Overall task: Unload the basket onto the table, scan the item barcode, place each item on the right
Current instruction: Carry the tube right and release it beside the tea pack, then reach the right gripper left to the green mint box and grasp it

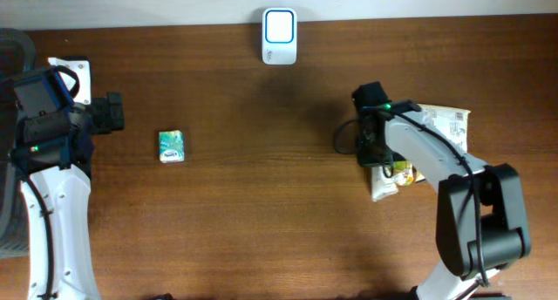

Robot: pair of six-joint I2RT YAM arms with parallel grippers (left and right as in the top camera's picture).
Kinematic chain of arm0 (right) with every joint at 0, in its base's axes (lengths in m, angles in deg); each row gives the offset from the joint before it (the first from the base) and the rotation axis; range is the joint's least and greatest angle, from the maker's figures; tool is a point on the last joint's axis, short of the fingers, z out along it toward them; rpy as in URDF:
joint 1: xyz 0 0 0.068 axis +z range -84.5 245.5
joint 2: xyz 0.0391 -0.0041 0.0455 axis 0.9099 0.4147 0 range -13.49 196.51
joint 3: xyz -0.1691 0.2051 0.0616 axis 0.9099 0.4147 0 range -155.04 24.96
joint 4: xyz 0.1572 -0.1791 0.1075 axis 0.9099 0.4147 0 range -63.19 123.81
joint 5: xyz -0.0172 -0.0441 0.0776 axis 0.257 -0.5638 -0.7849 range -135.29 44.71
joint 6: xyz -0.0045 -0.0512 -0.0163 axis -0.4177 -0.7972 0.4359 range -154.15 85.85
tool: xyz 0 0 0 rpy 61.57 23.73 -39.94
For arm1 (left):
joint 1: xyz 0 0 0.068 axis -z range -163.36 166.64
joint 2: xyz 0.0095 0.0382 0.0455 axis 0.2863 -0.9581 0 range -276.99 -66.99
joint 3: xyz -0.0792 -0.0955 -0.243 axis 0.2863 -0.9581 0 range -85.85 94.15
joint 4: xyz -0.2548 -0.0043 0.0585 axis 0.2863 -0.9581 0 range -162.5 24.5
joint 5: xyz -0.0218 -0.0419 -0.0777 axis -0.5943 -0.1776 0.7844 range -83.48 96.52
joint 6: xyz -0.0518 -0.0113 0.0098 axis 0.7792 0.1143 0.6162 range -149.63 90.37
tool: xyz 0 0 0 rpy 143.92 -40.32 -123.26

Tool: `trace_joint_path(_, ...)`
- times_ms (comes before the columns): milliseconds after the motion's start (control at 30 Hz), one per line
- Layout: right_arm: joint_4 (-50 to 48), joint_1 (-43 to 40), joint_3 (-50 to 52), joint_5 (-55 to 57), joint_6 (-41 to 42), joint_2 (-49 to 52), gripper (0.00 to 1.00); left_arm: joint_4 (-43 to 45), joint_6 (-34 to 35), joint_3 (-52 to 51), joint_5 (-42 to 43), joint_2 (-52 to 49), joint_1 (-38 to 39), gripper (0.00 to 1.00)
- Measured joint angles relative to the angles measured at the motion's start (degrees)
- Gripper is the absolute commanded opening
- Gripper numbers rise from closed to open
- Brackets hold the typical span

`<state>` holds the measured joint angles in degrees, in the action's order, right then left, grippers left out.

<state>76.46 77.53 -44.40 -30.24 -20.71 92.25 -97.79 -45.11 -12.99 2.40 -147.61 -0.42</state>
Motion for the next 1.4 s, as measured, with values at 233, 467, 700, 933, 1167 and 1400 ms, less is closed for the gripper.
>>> trace_joint_path(233, 0.07, -4.13, 0.68, 5.25, -0.07, -0.04, 0.60, 0.02, 0.00, 0.00, 0.00, 0.00, 0.00, 0.99)
trace_joint_path(467, 8.15, -2.84, -20.48, -13.05, -0.07, -0.07, 0.61, 0.02, 0.00, 0.00, 0.00, 0.00, 0.00, 0.99)
trace_joint_path(700, -5.62, 6.56, -21.92, -35.69, 0.22, 0.63, 0.61, 0.00, 0.00, 0.00, 0.00, 0.00, 0.00, 0.99)
trace_joint_path(933, -23.58, 21.68, -23.61, -42.36, 9.05, 7.78, 0.63, 0.00, 0.00, 0.00, 0.00, 0.00, 0.00, 0.99)
trace_joint_path(1167, -17.62, 31.30, -47.25, -41.29, 13.81, 27.30, 0.61, 0.02, 0.00, 0.00, -0.02, 0.00, 0.00, 0.99)
trace_joint_path(1400, -18.82, 33.99, -53.33, -35.56, 23.37, 38.77, 0.44, 0.00, 0.00, 0.00, 0.00, 0.00, 0.00, 0.99)
